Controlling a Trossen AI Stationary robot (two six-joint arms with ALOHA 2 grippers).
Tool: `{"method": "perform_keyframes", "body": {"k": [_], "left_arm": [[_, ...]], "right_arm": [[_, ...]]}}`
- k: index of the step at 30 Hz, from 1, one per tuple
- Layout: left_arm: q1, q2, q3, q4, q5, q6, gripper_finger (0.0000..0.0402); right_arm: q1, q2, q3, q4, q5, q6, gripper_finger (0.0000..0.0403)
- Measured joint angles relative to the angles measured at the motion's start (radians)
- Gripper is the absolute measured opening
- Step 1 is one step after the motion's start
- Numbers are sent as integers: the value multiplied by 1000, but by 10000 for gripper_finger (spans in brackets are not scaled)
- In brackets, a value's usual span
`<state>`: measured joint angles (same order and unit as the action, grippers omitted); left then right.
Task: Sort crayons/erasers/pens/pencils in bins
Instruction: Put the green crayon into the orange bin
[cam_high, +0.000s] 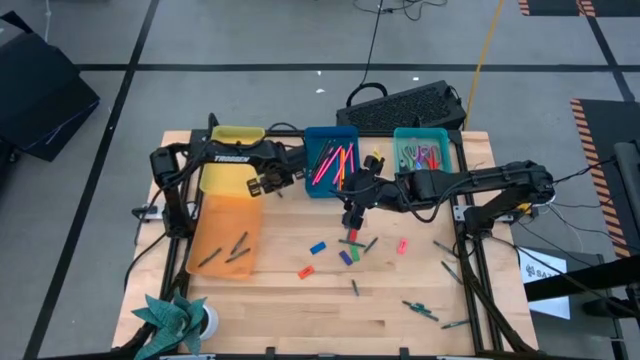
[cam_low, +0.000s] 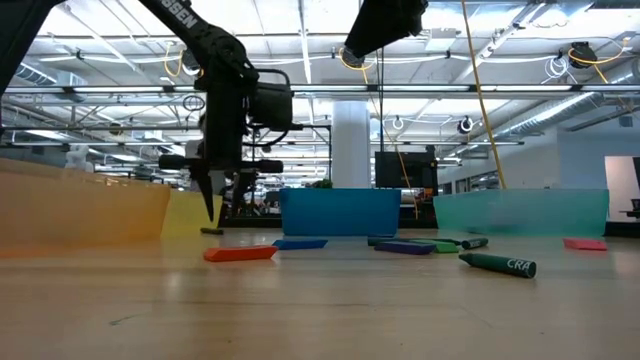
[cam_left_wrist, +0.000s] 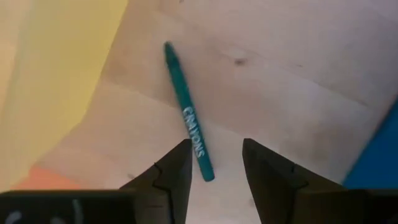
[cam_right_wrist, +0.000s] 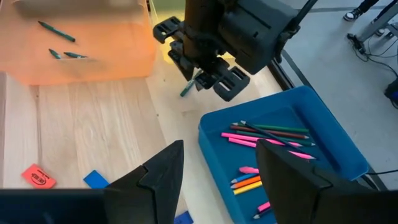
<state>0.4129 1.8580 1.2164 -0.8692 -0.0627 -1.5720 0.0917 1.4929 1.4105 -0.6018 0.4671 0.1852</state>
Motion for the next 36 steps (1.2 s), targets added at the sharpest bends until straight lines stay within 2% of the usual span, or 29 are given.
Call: {"method": "perform_keyframes", "body": {"k": [4,9,13,20,23,32,36], "left_arm": [[-3,3,-13,-3,42,-76,145],[4,3,-62,13,75,-95,145],[20,-6,-126,110,116,-102,145],[30,-7,-138,139,112,-86,144],[31,-6,-138,139,111,-77,125],[31,-5,-138,159,94,-85,18],[31,-4,-137,167,89,-81,16]], "right_arm": [[1,0,0,0,0,12,192],[1,0,0,0,0,9,192],[2,0,0,-6,-6,12,192],[2,0,0,-9,-52,12,192],[2,0,0,-9,-53,9,192],[2,0,0,-8,-53,10,192],[2,0,0,-8,-53,11,192]]}}
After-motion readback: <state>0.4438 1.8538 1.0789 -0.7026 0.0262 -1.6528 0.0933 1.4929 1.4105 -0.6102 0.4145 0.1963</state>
